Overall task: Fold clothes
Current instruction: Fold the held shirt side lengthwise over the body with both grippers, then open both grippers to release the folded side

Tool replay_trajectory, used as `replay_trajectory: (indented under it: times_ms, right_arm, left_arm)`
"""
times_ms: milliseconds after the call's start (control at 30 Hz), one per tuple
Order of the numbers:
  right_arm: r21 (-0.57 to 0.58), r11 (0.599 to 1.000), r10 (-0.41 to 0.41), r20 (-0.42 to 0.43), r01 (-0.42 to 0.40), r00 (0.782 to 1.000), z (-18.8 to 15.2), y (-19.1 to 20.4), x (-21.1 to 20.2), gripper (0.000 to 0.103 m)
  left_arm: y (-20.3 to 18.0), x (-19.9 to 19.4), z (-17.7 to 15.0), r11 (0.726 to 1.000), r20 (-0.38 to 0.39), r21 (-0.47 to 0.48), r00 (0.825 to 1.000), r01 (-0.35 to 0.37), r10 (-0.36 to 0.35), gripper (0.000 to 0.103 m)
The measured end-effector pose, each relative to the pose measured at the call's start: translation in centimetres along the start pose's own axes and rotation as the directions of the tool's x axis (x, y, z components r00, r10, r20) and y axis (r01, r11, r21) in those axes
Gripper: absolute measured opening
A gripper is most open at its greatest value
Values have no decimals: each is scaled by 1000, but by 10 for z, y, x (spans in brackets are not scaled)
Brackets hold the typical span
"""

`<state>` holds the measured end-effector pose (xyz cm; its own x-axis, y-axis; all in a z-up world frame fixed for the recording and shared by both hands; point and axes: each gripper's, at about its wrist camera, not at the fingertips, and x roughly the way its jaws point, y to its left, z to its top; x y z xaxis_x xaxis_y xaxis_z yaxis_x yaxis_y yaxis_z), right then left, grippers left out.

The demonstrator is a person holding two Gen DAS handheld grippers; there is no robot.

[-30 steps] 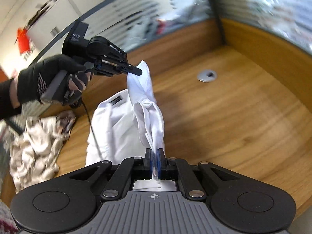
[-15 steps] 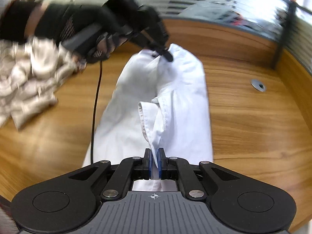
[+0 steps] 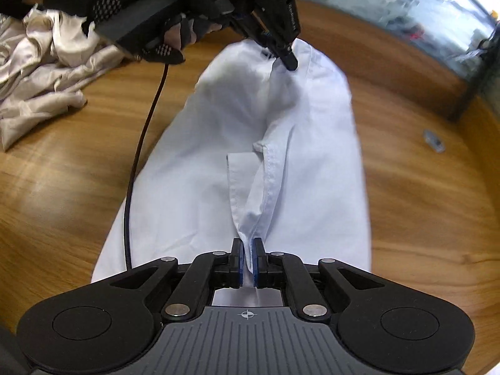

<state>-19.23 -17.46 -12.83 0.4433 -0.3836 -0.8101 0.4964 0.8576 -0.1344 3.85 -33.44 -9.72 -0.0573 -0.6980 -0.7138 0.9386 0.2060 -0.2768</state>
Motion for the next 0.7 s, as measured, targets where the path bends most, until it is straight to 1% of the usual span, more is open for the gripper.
replay_trajectory:
  times_ms: [100,167,233,267,300,400,500,567,600,633,700]
  right_arm:
    - [15,1000,-14,53,14,999,0,-7,-31,7]
    - [29,1000,-10,57,8,998,-1,-11,-42,7]
    - [37,999,1,47,-2,999,-4,-15,-43,7]
    - [41,999,6,41,-8,999,-5,-17,-42,7]
    - [42,999,12,38,-14,999,-6,-19,-42,7]
    - [38,999,31,35,-32,999,-3,-19,-40,7]
    - [21,999,45,37,-46,998,4,-15,-40,7]
    - [18,999,49,31,-50,998,6,-14,-37,7]
    - [17,999,50,28,-51,998,7,-15,-35,7]
    - [16,999,52,25,-52,998,8,-15,-34,7]
    - [8,998,56,16,-57,998,9,-14,-32,7]
  left_arm:
    - [-15,-18,1,1000,68,27,998,-10,8,1]
    - [-9,-15,-9,1000,70,-1,997,-12,12,1]
    - [-3,-11,-18,1000,72,-28,997,-14,16,1]
    - [2,-8,-23,999,73,-52,997,-11,15,1]
    - [10,-5,-28,995,73,-97,997,-2,9,1]
    - [34,3,-42,975,77,-219,997,24,-8,1]
    - [47,4,-52,962,110,-268,994,45,-16,2]
    - [55,9,-57,936,129,-344,991,78,-35,3]
    - [59,11,-59,917,141,-388,989,94,-42,3]
    - [61,11,-60,901,162,-419,986,111,-46,3]
    - [65,11,-64,880,195,-456,980,130,-43,3]
